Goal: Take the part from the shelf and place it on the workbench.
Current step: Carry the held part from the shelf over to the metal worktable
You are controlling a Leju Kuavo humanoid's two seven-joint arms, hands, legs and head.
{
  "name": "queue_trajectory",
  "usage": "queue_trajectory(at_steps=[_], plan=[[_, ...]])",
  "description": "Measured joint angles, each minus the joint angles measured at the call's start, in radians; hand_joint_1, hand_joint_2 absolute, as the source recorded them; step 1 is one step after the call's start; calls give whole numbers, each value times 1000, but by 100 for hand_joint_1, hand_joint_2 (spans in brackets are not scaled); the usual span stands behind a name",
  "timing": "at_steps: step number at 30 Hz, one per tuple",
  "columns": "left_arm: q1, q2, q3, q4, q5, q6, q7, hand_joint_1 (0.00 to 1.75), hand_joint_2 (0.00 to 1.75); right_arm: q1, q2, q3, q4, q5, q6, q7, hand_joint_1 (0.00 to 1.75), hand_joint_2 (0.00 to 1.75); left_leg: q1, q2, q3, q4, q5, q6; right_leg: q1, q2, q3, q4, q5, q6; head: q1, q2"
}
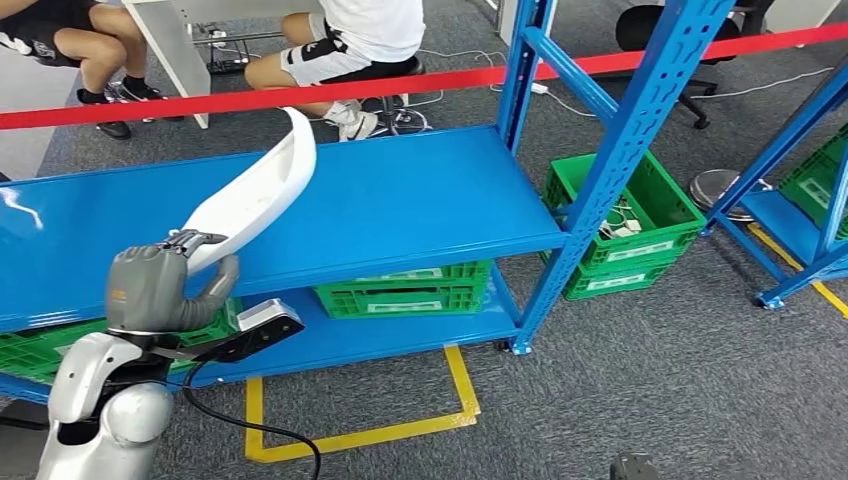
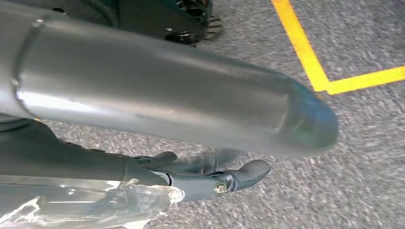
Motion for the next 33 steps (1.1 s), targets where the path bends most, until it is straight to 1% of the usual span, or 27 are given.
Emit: queue_trajectory(at_steps=[1, 2, 3, 5, 6, 8, 9, 11, 12, 14, 15, 16, 17, 18, 19, 20, 21, 22, 23, 24, 26, 27, 28, 30, 31, 32, 33], plan=[[0, 1, 0, 2, 0, 0, 0, 175, 175, 0, 0, -1, 0, 1, 0, 0, 0, 0, 2, 0, -11, 56, -26, -4, -1, 0, -14, 0, 10, 1, 0, 0], [0, 2, 0, 5, 0, 0, 1, 175, 175, 1, 0, -3, 0, 2, 1, -1, 0, 0, 5, 0, -10, 88, -28, -8, -2, 0, -27, 1, 20, 4, 0, 0], [-1, 3, 0, 8, 0, 0, 1, 175, 175, 1, 1, -4, 0, 2, 2, -1, 0, 0, 7, 0, 6, 86, -10, -11, -5, 0, -41, 2, 30, 7, 0, 0], [-5, 4, 0, 13, 0, 0, 2, 175, 175, 1, 1, -6, 0, 4, 2, -1, 0, 0, 12, 0, 77, -1, 44, -17, -9, 1, -65, 5, 48, 17, -1, 0], [-8, 4, 0, 14, 0, 0, 2, 175, 175, 0, 2, -6, 0, 4, 3, -1, 0, 0, 15, -1, 124, -68, 54, -19, -9, 1, -76, 8, 56, 22, -1, 0], [-15, 3, 0, 17, 0, 0, 2, 175, 175, -2, 2, -6, 0, 4, 3, -2, 0, 0, 16, -6, 182, -167, 43, -10, -7, 3, -94, 15, 74, 36, -2, 0], [-16, 3, 0, 18, 0, 0, 3, 175, 175, -1, 2, -6, 0, 5, 3, -3, 0, 0, 13, -8, 188, -186, 36, -1, -7, 3, -101, 15, 84, 42, -3, 0], [-17, 3, 1, 22, 1, 0, 5, 175, 175, 2, 2, -7, 0, 5, 3, -3, 0, 0, 12, -7, 172, -185, 43, 20, -10, 3, -112, 15, 92, 53, -2, 0], [-17, 3, 1, 24, 1, -1, 6, 175, 175, 5, 2, -7, 0, 5, 3, -3, 0, 0, 12, -6, 163, -184, 51, 31, -11, 3, -122, 30, 72, 57, -1, 0], [-18, 3, 2, 26, 2, -2, 8, 175, 175, 6, 2, -8, 0, 7, 3, -3, 0, 0, 9, -2, 142, -185, 72, 49, -12, 2, -152, 123, -20, 63, 2, 0], [-18, 3, 3, 27, 4, -3, 9, 175, 175, 6, 2, -9, 0, 8, 3, -4, 0, 0, 6, -1, 131, -184, 83, 55, -11, 1, -170, 194, -71, 63, 3, 0], [-18, 3, 3, 29, 6, -3, 9, 175, 175, 5, 2, -10, 0, 9, 3, -4, 0, 0, 2, 0, 119, -184, 94, 57, -11, 1, -181, 260, -104, 64, 3, 0], [-18, 3, 3, 32, 8, -4, 9, 175, 175, 4, 2, -11, 0, 10, 3, -4, 0, 0, 0, 1, 106, -183, 104, 59, -10, 1, -182, 304, -116, 62, 4, 0], [-18, 3, 3, 34, 9, -4, 9, 175, 175, 4, 2, -12, 0, 11, 3, -4, 0, 0, -3, 1, 93, -183, 114, 59, -9, 1, -167, 314, -107, 60, 4, 0], [-18, 4, 4, 37, 11, -4, 9, 175, 175, 4, 2, -13, 0, 12, 3, -4, 0, 0, -4, 1, 81, -183, 125, 58, -8, 1, -133, 287, -85, 56, 4, 0], [-18, 5, 5, 39, 14, -5, 9, 175, 175, 3, 2, -13, 0, 14, 3, -4, 0, 0, -5, 1, 69, -182, 135, 56, -6, 1, -82, 229, -64, 50, 4, 0], [-18, 7, 7, 40, 19, -4, 9, 175, 175, 0, 2, -14, 0, 16, 3, -4, 0, 0, -7, 1, 59, -182, 145, 52, -3, 1, -22, 154, -57, 44, 4, 0], [-18, 8, 10, 41, 23, -4, 8, 175, 175, -3, 3, -14, 0, 18, 2, -4, 0, 0, -8, 1, 52, -181, 154, 48, 0, 1, 28, 85, -60, 40, 3, 0], [-18, 10, 13, 42, 28, -4, 7, 175, 175, -5, 3, -15, 0, 19, 2, -4, 0, 0, -8, 2, 47, -181, 164, 43, 4, 2, 57, 36, -67, 36, 3, 0], [-18, 11, 17, 44, 33, -4, 6, 175, 175, -7, 4, -15, 1, 21, 2, -4, 0, 0, -8, 2, 44, -183, 173, 36, 7, 2, 67, 12, -73, 33, 2, 0], [-17, 14, 27, 48, 40, -3, 1, 175, 175, -7, 8, -16, 1, 24, 2, -4, 0, 0, -5, 2, 39, -185, 185, 23, 8, 2, 50, 6, -60, 22, 3, 0], [-16, 16, 32, 50, 44, -3, -2, 175, 175, -6, 10, -16, 1, 25, 1, -4, 0, 0, -4, 1, 33, -177, 169, 17, 6, 0, 43, 5, -49, 13, 1, 0], [-15, 19, 38, 53, 47, -3, -3, 175, 175, -6, 11, -17, 1, 26, 0, -3, 0, 0, -3, 1, 23, -152, 134, 10, 4, -2, 34, 2, -36, 5, -1, 0], [-15, 24, 48, 59, 51, -2, -7, 175, 175, -7, 12, -18, 2, 28, -1, -3, 0, 0, -1, 0, -8, -44, 29, -1, 2, -3, 7, 2, -8, -3, -5, 0], [-15, 26, 52, 62, 52, -2, -8, 175, 175, -7, 12, -18, 2, 28, -1, -3, 0, 0, 0, 0, -21, 22, -11, -5, 2, -3, -11, 3, 6, -4, -6, 0], [-15, 27, 54, 66, 52, -2, -8, 175, 175, -7, 13, -18, 2, 28, -1, -3, 0, 0, 1, 0, -26, 74, -27, -8, 2, -4, -30, 3, 21, -4, -6, 0], [-15, 27, 56, 70, 52, -2, -9, 175, 175, -6, 14, -18, 2, 28, -1, -3, 0, 0, 2, 0, -18, 99, -18, -9, 2, -4, -49, 4, 36, -2, -6, 0]])
